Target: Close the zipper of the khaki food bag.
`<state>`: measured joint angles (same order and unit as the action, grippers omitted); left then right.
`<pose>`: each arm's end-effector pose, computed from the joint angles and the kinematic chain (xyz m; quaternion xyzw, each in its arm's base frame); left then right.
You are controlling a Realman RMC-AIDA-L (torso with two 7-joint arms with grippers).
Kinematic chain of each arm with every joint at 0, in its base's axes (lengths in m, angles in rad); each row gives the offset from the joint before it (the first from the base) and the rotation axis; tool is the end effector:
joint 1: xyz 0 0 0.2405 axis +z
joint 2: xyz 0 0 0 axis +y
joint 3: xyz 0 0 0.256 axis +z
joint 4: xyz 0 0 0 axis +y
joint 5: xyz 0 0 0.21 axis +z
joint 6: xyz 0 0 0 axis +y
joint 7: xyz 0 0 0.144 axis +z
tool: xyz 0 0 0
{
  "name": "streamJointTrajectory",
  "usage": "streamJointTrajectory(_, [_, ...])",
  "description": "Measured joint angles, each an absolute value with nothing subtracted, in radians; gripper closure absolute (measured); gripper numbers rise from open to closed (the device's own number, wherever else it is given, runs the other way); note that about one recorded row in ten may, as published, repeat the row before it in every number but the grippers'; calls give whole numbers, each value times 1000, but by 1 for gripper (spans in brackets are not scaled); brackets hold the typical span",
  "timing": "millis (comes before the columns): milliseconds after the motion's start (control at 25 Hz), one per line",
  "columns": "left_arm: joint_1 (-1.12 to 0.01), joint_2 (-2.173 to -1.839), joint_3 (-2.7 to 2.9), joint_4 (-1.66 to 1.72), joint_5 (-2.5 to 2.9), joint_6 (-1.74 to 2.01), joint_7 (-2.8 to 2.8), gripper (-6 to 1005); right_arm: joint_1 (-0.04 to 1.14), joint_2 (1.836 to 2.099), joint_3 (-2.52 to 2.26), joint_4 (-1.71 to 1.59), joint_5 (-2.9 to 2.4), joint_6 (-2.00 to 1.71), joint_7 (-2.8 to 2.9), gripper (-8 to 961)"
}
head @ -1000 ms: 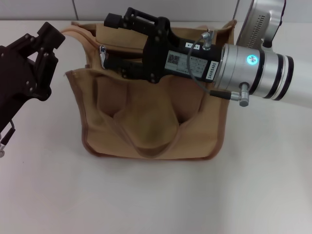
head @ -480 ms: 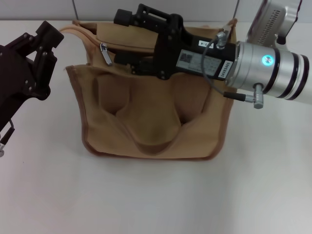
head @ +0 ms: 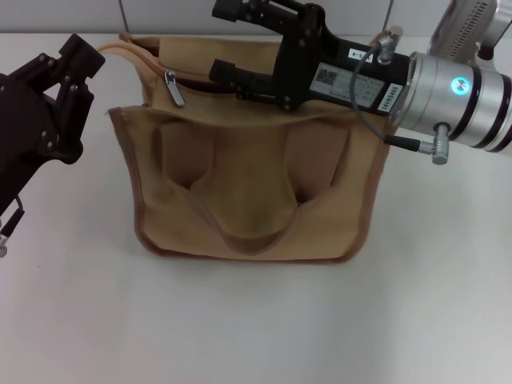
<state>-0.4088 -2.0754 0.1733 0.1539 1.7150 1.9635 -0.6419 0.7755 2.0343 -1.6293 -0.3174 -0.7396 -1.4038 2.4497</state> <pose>-0.2711 0.2597 0.0256 -0.7484 -0.0651 -0.5556 0.3562 0.1341 0.3650 -0.0532 0.6141 -0.6508 -0.3892 0.2188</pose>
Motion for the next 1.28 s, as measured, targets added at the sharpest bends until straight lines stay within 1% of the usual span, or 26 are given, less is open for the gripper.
streamJointTrajectory(240, [-413,-2075,173,147,1715,1963,-642,909,790,2043,-1626,-318,-779,-1365,2449,150])
streamJointTrajectory(320, [-414,-2075,173,146,1715,1963,-642,909,798,2053,-1626,-318,-787,-1361,2450,150])
streamJointTrajectory(480, [-414,-2075,173,146,1715,1963,-643,909,815,2060,-1631,-319,-788,-1360,2449,150])
streamJointTrajectory(680, [-414,-2075,173,146,1715,1964,-643,908,846,2063,-1632,-317,-793,-1330,2449,149])
streamJointTrajectory(1000, [-411,-2075,172,146,1715,1967,-643,909,837,2062,-1624,-324,-821,-1345,2453,149])
streamJointTrajectory(1120, [-410,-2075,169,146,1715,1967,-643,909,811,2048,-1607,-355,-823,-1358,2446,149])
streamJointTrajectory(1280, [-413,-2075,163,146,1715,1971,-642,908,785,2043,-1556,-376,-838,-1376,2420,149])
